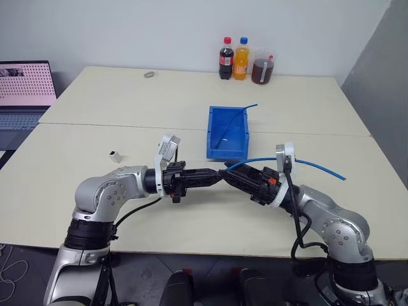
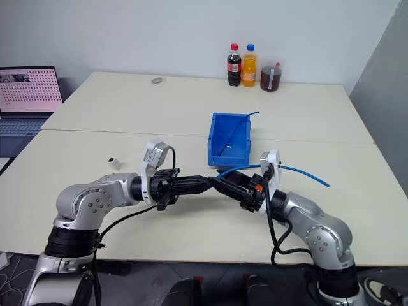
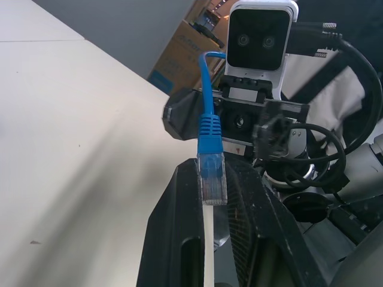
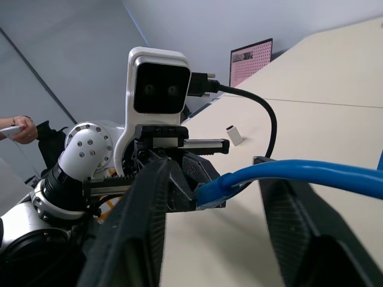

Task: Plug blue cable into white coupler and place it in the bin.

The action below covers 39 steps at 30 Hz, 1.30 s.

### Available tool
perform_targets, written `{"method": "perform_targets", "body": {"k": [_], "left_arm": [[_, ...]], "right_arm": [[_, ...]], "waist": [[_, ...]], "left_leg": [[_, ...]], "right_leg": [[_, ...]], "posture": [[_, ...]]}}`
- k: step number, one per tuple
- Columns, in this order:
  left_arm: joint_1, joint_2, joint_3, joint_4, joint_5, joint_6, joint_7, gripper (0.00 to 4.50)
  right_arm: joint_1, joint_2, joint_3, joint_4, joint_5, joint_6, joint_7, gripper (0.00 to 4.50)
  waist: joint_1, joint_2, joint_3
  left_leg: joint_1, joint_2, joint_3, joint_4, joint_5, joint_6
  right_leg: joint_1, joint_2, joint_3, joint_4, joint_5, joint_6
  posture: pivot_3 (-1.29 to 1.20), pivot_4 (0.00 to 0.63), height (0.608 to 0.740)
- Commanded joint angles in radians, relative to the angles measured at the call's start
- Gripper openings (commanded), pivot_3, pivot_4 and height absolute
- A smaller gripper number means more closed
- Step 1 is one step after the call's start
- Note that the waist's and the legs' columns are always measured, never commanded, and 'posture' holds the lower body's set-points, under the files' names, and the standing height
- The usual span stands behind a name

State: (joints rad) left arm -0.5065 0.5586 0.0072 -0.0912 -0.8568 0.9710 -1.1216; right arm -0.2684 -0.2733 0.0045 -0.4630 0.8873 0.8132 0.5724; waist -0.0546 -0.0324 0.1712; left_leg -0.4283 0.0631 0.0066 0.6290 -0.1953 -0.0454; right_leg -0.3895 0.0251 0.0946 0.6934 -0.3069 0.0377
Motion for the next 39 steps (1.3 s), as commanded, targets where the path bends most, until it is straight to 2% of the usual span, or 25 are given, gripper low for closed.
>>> {"method": "perform_targets", "body": {"k": [1,6,18,19,21,31,37,39], "left_arm": [[-0.001,0.009,0.012,-0.028,-0.002,-0.024,-0.006,0.23],[-0.006,0.004,0.007,-0.010,0.008,-0.042,-0.010,0.23],[-0.009,-0.019,-0.026,0.030,0.091,-0.115,0.000,0.23],[-0.008,-0.020,-0.029,0.033,0.104,-0.132,0.003,0.93],[-0.005,-0.023,-0.024,0.035,0.110,-0.140,0.014,1.34],[0.077,0.024,0.008,-0.045,0.162,-0.215,0.061,3.31],[0.199,-0.003,0.122,-0.144,0.217,-0.290,0.266,4.44],[0.253,-0.038,0.164,-0.172,0.252,-0.324,0.371,4.50]], "right_arm": [[-0.022,-0.017,0.010,-0.023,0.030,-0.002,0.034,1.23],[-0.027,-0.035,0.027,-0.022,0.032,0.002,0.054,0.11],[-0.043,-0.052,0.042,-0.013,0.023,0.004,0.069,0.04],[-0.044,-0.054,0.043,-0.011,0.020,0.000,0.067,0.04],[-0.047,-0.055,0.042,-0.008,0.011,-0.008,0.064,0.04],[-0.050,-0.077,0.038,0.017,-0.049,-0.055,0.067,0.03],[-0.059,-0.100,0.032,0.072,-0.116,-0.115,0.081,0.02],[-0.062,-0.104,0.030,0.089,-0.130,-0.131,0.084,0.02]], "waist": [[0.000,0.000,0.000],[0.000,0.000,0.000],[0.000,0.000,0.000],[0.000,0.000,0.000],[0.000,0.000,0.000],[0.000,0.000,0.000],[0.000,0.000,0.000],[0.001,0.000,0.000]], "left_leg": [[0.000,0.000,0.000,0.000,0.000,0.000],[0.000,0.000,0.000,0.000,0.000,0.000],[-0.001,0.000,0.000,-0.001,0.000,0.000],[-0.001,0.000,0.000,-0.001,0.000,0.000],[-0.001,0.000,0.000,-0.001,0.000,0.000],[-0.002,0.000,-0.001,-0.001,0.000,0.000],[-0.002,0.000,-0.001,-0.002,0.000,0.000],[-0.002,0.000,-0.001,-0.002,0.000,0.000]], "right_leg": [[0.000,0.000,0.000,0.000,0.000,0.000],[0.000,0.000,0.000,0.000,0.000,0.000],[0.000,0.000,0.000,-0.002,0.000,0.000],[0.000,0.000,0.000,-0.002,0.000,0.000],[0.000,0.000,0.000,-0.002,0.000,0.000],[0.000,0.000,-0.001,-0.004,0.000,0.000],[0.000,-0.001,-0.001,-0.005,0.000,0.000],[0.000,-0.002,-0.001,-0.005,0.000,0.000]], "posture": [[0.00,0.150,0.740],[0.00,0.150,0.740],[0.00,0.150,0.740],[0.00,0.150,0.740],[0.00,0.150,0.740],[0.00,0.150,0.740],[0.00,0.150,0.740],[0.00,0.150,0.740]]}}
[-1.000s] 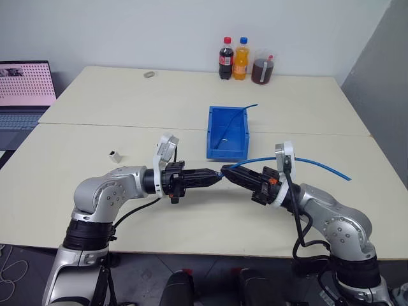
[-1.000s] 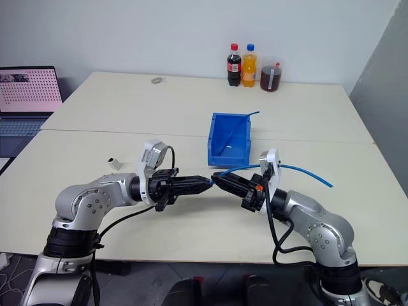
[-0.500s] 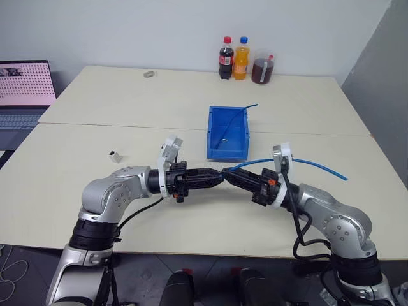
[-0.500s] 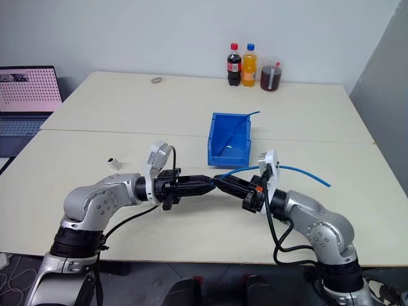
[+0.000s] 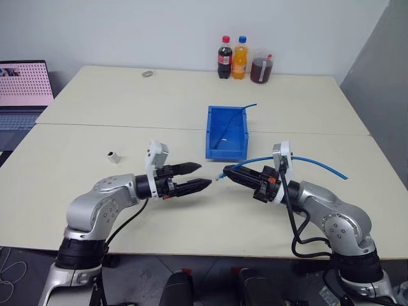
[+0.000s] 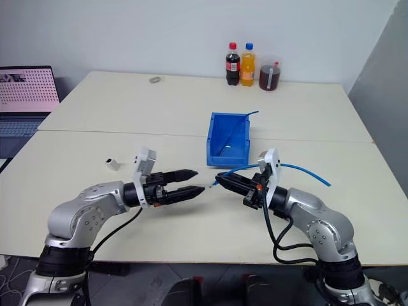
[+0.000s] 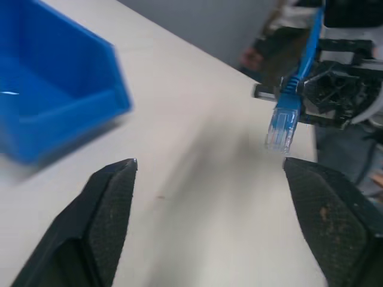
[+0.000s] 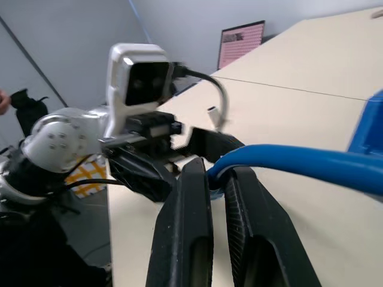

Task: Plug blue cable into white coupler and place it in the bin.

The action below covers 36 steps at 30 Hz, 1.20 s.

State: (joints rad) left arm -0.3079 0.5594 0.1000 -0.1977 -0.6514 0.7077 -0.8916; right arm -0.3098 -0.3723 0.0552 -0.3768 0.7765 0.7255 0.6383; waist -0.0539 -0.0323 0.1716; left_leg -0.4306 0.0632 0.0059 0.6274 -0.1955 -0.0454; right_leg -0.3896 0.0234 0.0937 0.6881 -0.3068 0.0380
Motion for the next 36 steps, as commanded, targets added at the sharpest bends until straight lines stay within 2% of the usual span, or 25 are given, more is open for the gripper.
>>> {"method": "perform_targets", "body": {"k": [1,5,10,13,17,26,36], "left_arm": [[0.086,-0.056,0.083,-0.082,0.073,-0.084,0.187,4.50],[0.223,-0.196,0.115,-0.172,0.212,-0.167,0.475,4.50],[0.305,-0.402,0.115,-0.216,0.368,-0.210,0.801,4.50],[0.287,-0.487,0.120,-0.191,0.447,-0.245,0.949,4.50],[0.178,-0.569,0.183,-0.063,0.516,-0.291,1.149,4.50],[-0.068,-0.590,0.242,0.244,0.568,-0.343,1.335,4.50],[-0.268,-0.541,0.281,0.560,0.614,-0.447,1.497,4.50]], "right_arm": [[-0.020,-0.008,-0.023,0.008,-0.025,-0.049,0.021,0.02],[-0.024,-0.015,-0.027,0.036,-0.048,-0.071,0.033,0.02],[-0.037,-0.014,-0.023,0.061,-0.063,-0.083,0.044,0.02],[-0.047,-0.020,-0.022,0.071,-0.067,-0.081,0.056,0.02],[-0.071,-0.031,-0.025,0.090,-0.069,-0.070,0.073,0.02],[-0.086,-0.042,-0.038,0.093,-0.060,-0.053,0.078,0.02],[-0.080,-0.043,-0.057,0.075,-0.054,-0.031,0.068,0.02]], "waist": [[0.000,0.000,0.000],[0.001,0.000,0.000],[0.013,0.000,0.000],[0.022,0.000,0.000],[0.025,-0.001,0.000],[0.026,-0.001,0.000],[0.027,-0.002,0.000]], "left_leg": [[0.000,0.000,0.000,0.000,0.000,0.000],[0.000,0.000,-0.001,0.000,0.000,0.000],[-0.002,-0.001,0.000,0.000,0.000,0.000],[-0.002,-0.002,0.000,0.001,0.000,0.000],[-0.002,-0.002,0.001,0.002,0.000,0.000],[-0.002,-0.003,0.001,0.002,0.000,0.000],[-0.002,-0.003,0.001,0.002,0.000,0.000]], "right_leg": [[0.000,-0.001,0.000,0.000,0.000,0.000],[0.000,-0.002,0.001,-0.002,0.001,0.001],[0.002,-0.003,0.001,-0.005,0.003,0.003],[0.002,-0.002,0.001,-0.006,0.003,0.005],[0.002,-0.002,0.001,-0.006,0.004,0.006],[0.002,-0.001,0.001,-0.007,0.005,0.005],[0.002,-0.001,0.001,-0.007,0.008,0.003]], "posture": [[0.00,0.150,0.740],[0.00,0.150,0.740],[0.00,0.150,0.740],[0.00,0.150,0.740],[0.00,0.150,0.740],[0.00,0.150,0.740],[0.00,0.150,0.740]]}}
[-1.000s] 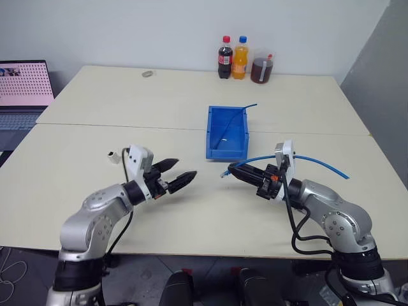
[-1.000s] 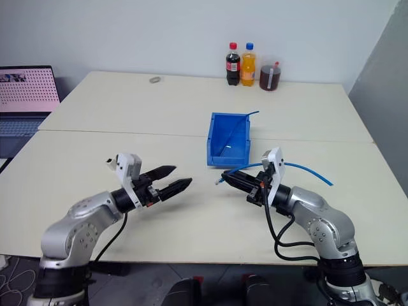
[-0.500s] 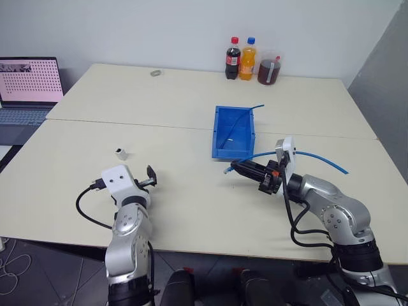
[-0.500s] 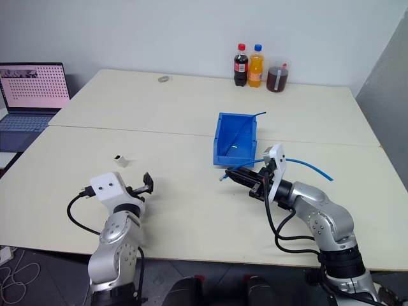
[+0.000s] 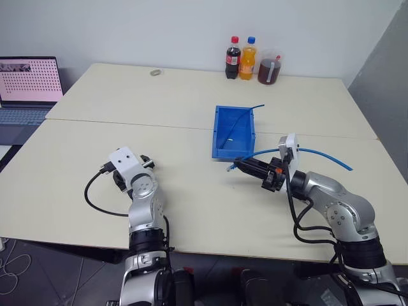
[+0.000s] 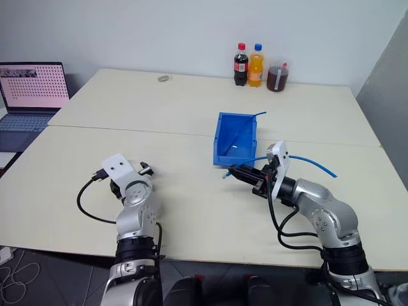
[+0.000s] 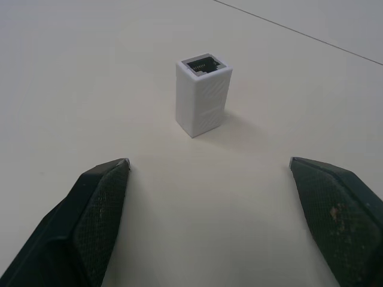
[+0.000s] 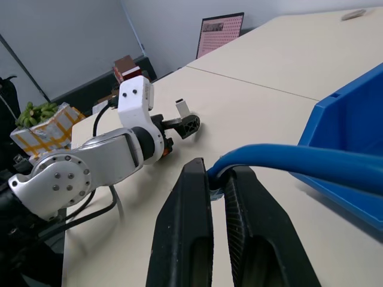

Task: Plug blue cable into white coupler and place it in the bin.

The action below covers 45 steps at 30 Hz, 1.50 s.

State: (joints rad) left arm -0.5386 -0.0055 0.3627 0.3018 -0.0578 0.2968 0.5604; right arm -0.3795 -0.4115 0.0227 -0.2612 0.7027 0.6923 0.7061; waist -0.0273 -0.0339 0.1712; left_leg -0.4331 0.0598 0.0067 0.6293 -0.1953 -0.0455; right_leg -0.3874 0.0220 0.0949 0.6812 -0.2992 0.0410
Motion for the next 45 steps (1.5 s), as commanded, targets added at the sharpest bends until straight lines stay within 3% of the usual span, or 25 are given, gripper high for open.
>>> {"method": "perform_targets", "body": {"k": [1,19,24,36,42,45], "left_arm": [[-0.052,0.034,0.024,0.090,0.021,-0.045,0.059,4.50],[-0.216,0.176,0.045,0.415,-0.024,-0.158,0.025,4.50],[-0.220,0.174,0.038,0.431,-0.028,-0.175,0.020,3.69],[-0.198,0.155,0.029,0.403,-0.038,-0.169,0.019,1.11],[-0.165,0.154,0.020,0.358,-0.039,-0.134,-0.004,0.98],[-0.087,0.166,-0.020,0.250,-0.039,-0.055,-0.098,0.98]], "right_arm": [[-0.012,-0.004,-0.026,-0.040,0.020,0.005,-0.001,0.02],[-0.013,-0.001,-0.031,-0.042,0.024,0.011,-0.007,0.02],[-0.012,0.000,-0.030,-0.041,0.025,0.011,-0.009,0.02],[-0.013,0.005,-0.026,-0.038,0.021,0.004,-0.007,0.01],[-0.015,0.012,-0.017,-0.034,0.010,-0.005,-0.008,0.01],[-0.013,0.019,-0.019,-0.038,0.003,-0.013,-0.016,0.01]], "waist": [[0.000,0.000,0.000],[-0.002,0.000,0.000],[-0.002,0.000,0.000],[-0.003,0.000,0.000],[-0.004,0.000,0.000],[-0.005,0.000,0.000]], "left_leg": [[0.000,0.000,0.000,0.000,0.000,0.000],[0.000,0.000,0.000,0.000,0.000,0.000],[0.000,0.000,0.001,0.000,0.000,0.000],[0.000,0.000,0.001,0.000,0.000,0.000],[0.000,0.000,0.001,0.000,0.000,0.000],[0.000,0.000,0.001,-0.001,0.000,0.000]], "right_leg": [[0.000,0.000,0.000,0.000,0.000,0.000],[0.000,0.000,-0.001,0.000,0.000,0.000],[0.000,0.000,-0.001,0.000,0.000,0.000],[0.000,0.000,-0.001,0.000,0.000,0.000],[0.000,0.000,-0.001,0.000,0.000,0.000],[0.000,0.000,0.000,0.001,0.000,0.000]], "posture": [[0.00,0.150,0.740],[0.00,0.150,0.740],[0.00,0.150,0.740],[0.00,0.150,0.740],[0.00,0.150,0.740],[0.00,0.150,0.740]]}}
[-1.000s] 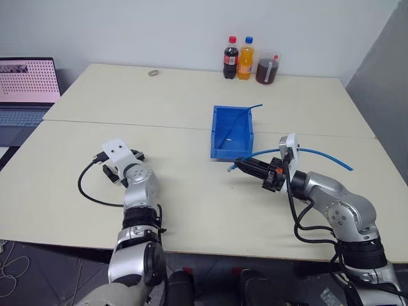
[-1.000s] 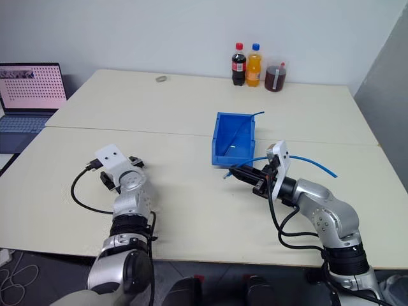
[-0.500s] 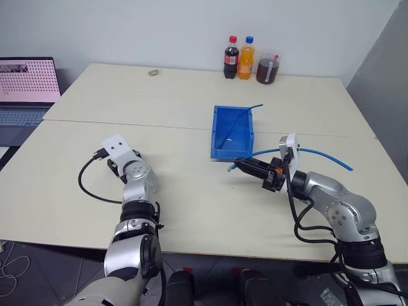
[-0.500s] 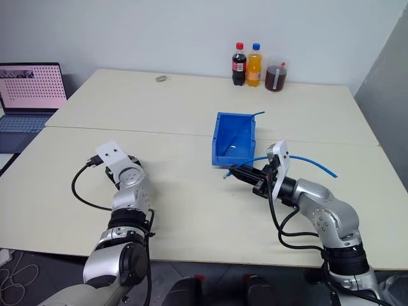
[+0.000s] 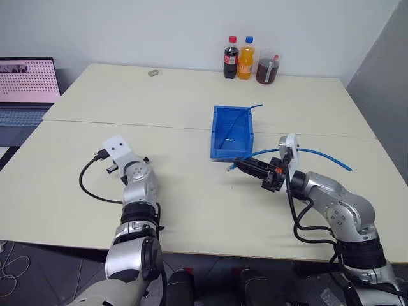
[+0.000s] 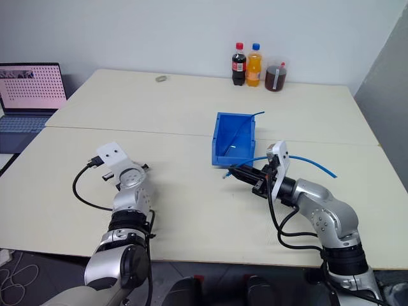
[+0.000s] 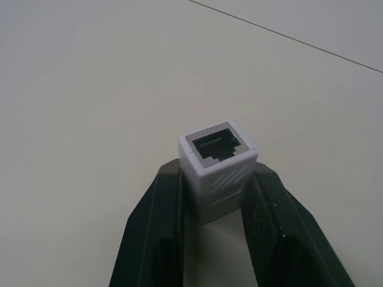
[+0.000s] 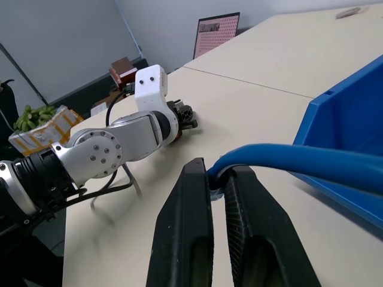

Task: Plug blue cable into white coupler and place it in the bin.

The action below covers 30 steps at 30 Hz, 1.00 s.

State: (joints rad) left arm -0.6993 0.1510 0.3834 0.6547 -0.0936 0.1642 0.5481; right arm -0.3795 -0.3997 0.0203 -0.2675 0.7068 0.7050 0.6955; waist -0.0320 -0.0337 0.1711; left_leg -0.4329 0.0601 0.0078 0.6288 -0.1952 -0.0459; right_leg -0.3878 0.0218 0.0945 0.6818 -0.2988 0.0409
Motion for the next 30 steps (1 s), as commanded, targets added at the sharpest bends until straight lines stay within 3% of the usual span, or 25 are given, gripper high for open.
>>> {"method": "perform_targets", "body": {"k": [1,7,11,16,21,24,30], "left_arm": [[0.116,0.022,-0.068,-0.154,0.000,0.104,-0.142,0.98],[0.350,0.135,-0.181,-0.462,-0.049,0.264,-0.481,0.98],[0.409,0.240,-0.246,-0.568,-0.117,0.334,-0.748,0.98],[0.343,0.377,-0.411,-0.618,-0.227,0.381,-1.227,0.98],[0.245,0.474,-0.628,-0.542,-0.160,0.252,-1.609,0.98],[0.188,0.487,-0.738,-0.472,-0.093,0.152,-1.748,0.98],[0.130,0.467,-0.843,-0.387,-0.019,0.008,-1.914,0.98]], "right_arm": [[-0.011,0.009,-0.019,-0.033,-0.003,-0.029,-0.008,0.01],[0.015,0.013,-0.031,-0.065,-0.007,-0.035,-0.022,0.01],[0.042,0.002,-0.036,-0.102,-0.008,-0.035,-0.030,0.01],[0.084,-0.038,-0.018,-0.177,-0.025,-0.033,-0.023,0.01],[0.115,-0.075,0.006,-0.221,-0.047,-0.044,-0.009,0.01],[0.123,-0.090,0.031,-0.233,-0.071,-0.058,0.000,0.01],[0.128,-0.098,0.070,-0.243,-0.114,-0.085,0.006,0.01]], "waist": [[-0.001,0.001,0.000],[-0.002,0.002,-0.001],[-0.001,0.002,-0.001],[0.010,0.002,-0.001],[0.002,0.002,-0.001],[-0.002,0.002,-0.001],[0.000,0.003,-0.001]], "left_leg": [[0.000,0.000,0.000,0.000,0.000,0.000],[0.001,0.001,0.001,-0.001,0.000,-0.001],[0.001,0.001,0.001,-0.001,0.000,-0.001],[0.001,-0.001,0.000,0.000,0.000,0.000],[0.000,-0.002,0.001,0.000,0.000,0.000],[0.000,-0.001,0.001,-0.001,0.000,0.000],[0.000,0.001,0.001,-0.001,0.000,0.000]], "right_leg": [[0.000,0.000,0.000,0.000,0.000,0.000],[0.000,0.000,0.001,0.000,0.000,0.000],[0.000,0.000,0.000,0.001,0.000,0.000],[0.000,-0.003,-0.002,0.000,0.000,0.000],[-0.001,-0.003,0.000,-0.001,0.000,0.000],[-0.001,-0.001,0.000,0.000,-0.001,-0.001],[-0.001,0.001,0.000,0.000,-0.002,-0.002]], "posture": [[0.00,0.150,0.740],[0.00,0.150,0.740],[0.00,0.150,0.740],[0.00,0.150,0.740],[0.00,0.150,0.740],[0.00,0.150,0.740],[0.00,0.150,0.740]]}}
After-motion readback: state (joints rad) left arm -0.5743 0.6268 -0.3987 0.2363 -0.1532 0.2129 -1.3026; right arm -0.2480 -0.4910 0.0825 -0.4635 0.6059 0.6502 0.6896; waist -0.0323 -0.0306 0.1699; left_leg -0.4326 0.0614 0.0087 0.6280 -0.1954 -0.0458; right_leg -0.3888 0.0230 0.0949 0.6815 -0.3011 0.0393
